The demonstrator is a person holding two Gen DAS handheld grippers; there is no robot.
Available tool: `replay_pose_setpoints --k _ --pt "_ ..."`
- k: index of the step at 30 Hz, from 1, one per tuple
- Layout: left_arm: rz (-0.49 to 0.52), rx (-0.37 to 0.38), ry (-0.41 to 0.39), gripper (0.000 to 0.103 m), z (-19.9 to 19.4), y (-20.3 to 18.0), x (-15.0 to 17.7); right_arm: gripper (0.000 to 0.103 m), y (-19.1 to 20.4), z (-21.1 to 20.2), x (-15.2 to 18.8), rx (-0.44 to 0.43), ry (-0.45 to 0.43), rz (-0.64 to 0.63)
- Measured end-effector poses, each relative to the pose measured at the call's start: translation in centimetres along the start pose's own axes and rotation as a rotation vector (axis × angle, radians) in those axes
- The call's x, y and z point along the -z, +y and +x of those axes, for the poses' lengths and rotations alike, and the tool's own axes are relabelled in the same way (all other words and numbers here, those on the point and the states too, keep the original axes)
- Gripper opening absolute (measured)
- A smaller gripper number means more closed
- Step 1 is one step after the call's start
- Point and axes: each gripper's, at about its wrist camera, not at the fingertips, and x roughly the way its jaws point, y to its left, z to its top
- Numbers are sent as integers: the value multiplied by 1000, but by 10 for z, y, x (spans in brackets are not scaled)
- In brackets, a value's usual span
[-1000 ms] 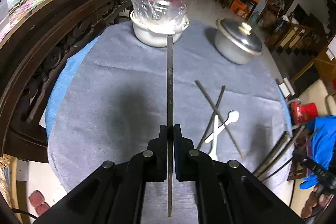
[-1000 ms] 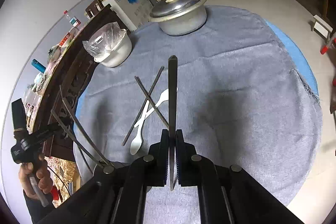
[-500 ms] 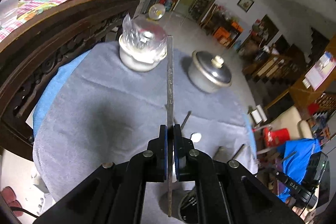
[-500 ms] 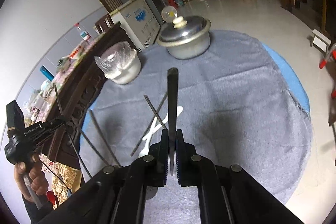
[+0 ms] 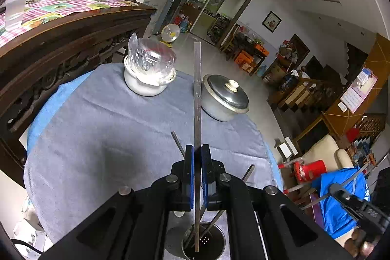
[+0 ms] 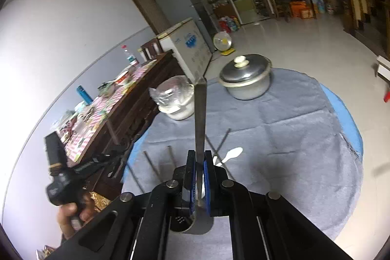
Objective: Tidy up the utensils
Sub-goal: 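Lower both held chopsticks into the black holder beside the standing ones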
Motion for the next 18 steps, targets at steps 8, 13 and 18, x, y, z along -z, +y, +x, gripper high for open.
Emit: replay_pose_setpoints --k 8,13,18 --pt "39 -30 -33 5 13 -6 27 7 18 33 21 -22 67 -26" --pt "47 -50 -19 5 23 -4 38 7 19 61 34 -25 123 -27" --pt "65 -72 -10 5 27 -4 46 7 15 79 43 -37 168 -22"
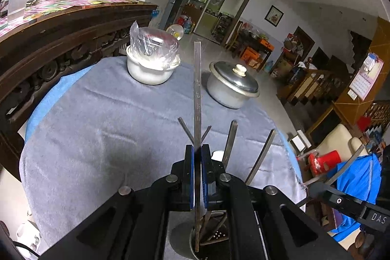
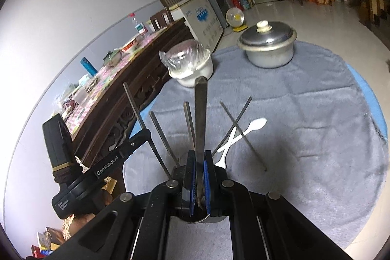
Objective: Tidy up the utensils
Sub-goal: 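Lower both held chopsticks into the black holder beside the standing ones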
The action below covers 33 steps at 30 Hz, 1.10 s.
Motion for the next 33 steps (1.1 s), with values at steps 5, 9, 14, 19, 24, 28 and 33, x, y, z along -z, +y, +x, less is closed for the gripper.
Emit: replay_pose_setpoints --k 5,9,14,19,24,28,33 --pt "19 -7 11 5 3 -3 7 7 -2 11 3 -3 30 -1" --pt "29 -9 19 5 4 -3 13 7 -3 18 4 -6 45 4" --pt "39 -8 27 5 5 -4 18 7 -4 22 5 -8 59 10" --pt "40 1 36 5 4 -1 21 7 -5 28 7 -9 75 15" --pt "50 11 40 6 3 -2 27 7 -6 32 10 -10 85 20" --pt "56 19 49 6 2 -3 29 7 -7 35 10 -9 95 22" --pt "70 29 60 5 0 -5 35 7 -8 38 11 -11 103 24"
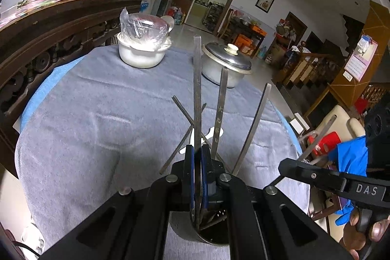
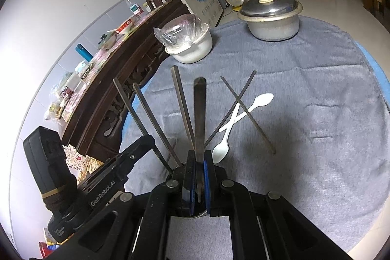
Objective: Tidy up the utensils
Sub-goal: 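Lower both held chopsticks into the black holder beside the standing ones, then open both grippers to release the chopsticks into the holder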
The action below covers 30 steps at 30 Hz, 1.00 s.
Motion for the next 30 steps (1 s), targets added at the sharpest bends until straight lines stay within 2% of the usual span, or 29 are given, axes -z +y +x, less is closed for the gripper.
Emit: replay_pose_setpoints --k 26,30 --pt "15 34 39 5 -11 4 15 7 -1 11 -1 5 25 9" --pt "10 41 45 5 -12 5 15 10 0 14 -2 -8 33 12"
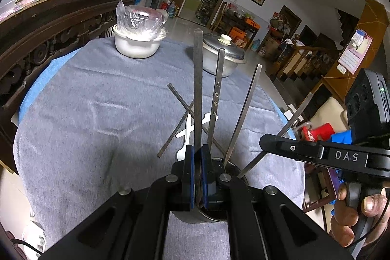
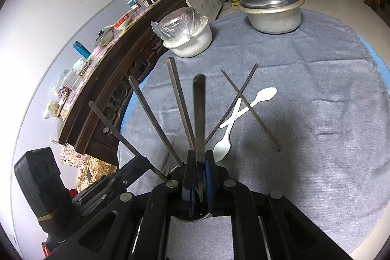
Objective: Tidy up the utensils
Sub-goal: 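Open both grippers to release the chopsticks into the holder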
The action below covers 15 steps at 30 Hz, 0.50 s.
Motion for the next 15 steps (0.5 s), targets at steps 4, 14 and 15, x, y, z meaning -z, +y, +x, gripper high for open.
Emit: replay_pose_setpoints --k 4,14,15 --pt "-8 7 1 5 -2 2 0 10 0 1 0 -16 6 2" --pt "-50 21 -6 23 -11 13 -3 10 4 -2 0 -37 2 -6" --pt "-52 21 -7 25 -13 14 -4 10 4 -2 0 -38 2 -6"
